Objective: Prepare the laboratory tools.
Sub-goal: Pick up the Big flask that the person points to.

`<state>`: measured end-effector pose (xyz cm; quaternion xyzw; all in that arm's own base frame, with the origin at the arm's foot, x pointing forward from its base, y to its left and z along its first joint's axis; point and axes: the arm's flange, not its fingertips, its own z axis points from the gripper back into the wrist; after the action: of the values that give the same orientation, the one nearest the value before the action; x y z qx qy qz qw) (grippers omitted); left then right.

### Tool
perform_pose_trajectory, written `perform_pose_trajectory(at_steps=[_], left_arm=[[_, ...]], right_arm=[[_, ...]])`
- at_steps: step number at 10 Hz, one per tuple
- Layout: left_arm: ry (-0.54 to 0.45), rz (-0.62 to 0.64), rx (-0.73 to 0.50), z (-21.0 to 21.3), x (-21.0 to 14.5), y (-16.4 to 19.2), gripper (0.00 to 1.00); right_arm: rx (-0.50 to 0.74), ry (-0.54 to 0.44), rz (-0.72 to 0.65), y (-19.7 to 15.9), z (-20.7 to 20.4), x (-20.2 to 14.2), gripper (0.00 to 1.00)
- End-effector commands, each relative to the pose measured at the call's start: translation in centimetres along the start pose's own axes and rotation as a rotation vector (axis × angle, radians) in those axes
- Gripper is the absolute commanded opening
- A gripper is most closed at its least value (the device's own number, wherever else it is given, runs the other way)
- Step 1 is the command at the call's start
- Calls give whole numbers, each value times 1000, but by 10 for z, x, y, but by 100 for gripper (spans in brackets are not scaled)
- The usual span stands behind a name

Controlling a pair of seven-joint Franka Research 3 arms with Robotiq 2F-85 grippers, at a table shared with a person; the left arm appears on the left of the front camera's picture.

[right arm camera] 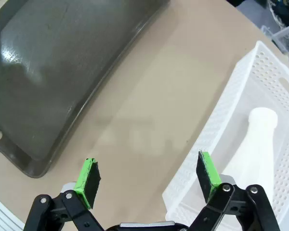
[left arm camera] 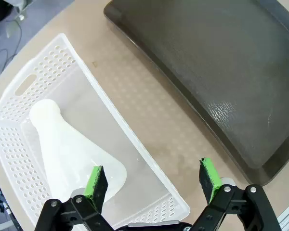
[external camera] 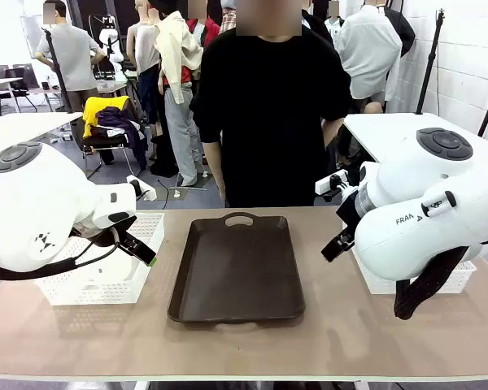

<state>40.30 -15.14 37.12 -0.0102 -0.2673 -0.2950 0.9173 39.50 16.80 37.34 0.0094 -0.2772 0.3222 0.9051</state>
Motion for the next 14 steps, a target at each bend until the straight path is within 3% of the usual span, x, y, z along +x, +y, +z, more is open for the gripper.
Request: perform_pose_trajectory(at_steps=[1,13,14], left_arm=[[0,0,0,0,0,0,100],[0,-4,0,0,0,-1,100],[-35,9,-16,15,6,-2,100]], right_arm=[[0,0,0,0,0,0,100],[0,0,0,0,0,0,100],[0,0,0,0,0,0,100]])
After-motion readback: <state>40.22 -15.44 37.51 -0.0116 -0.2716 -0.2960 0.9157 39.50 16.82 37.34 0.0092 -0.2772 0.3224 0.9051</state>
